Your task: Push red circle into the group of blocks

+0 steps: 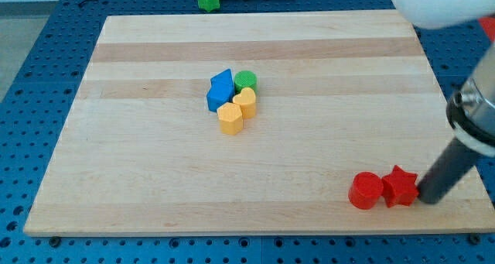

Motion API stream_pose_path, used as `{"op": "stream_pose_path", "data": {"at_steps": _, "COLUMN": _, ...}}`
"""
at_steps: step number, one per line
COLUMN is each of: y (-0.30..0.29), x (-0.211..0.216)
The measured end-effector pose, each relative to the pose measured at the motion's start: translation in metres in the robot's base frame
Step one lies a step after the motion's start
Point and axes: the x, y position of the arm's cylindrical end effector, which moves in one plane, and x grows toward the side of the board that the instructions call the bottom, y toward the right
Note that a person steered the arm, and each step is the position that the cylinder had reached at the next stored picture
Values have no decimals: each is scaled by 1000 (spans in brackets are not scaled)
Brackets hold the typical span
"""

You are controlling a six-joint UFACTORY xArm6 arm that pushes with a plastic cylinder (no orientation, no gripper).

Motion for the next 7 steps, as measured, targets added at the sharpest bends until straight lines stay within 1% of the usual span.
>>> {"op": "stream_pose_path", "data": {"at_steps": 1, "y": -16, "x": -25}}
{"op": "stream_pose_path", "data": {"at_steps": 2, "y": -38, "x": -39}}
{"op": "stream_pose_path", "data": {"at_steps": 3, "y": -57, "x": -40}}
{"op": "stream_pose_path", "data": {"at_steps": 4, "y": -7, "x": -32}}
{"op": "stream_pose_path", "data": {"at_steps": 5, "y": -15, "x": 30}}
{"op": "stream_pose_path", "data": {"at_steps": 6, "y": -23, "x": 43}}
{"op": "stream_pose_path", "data": {"at_steps": 7, "y": -67, "x": 32}}
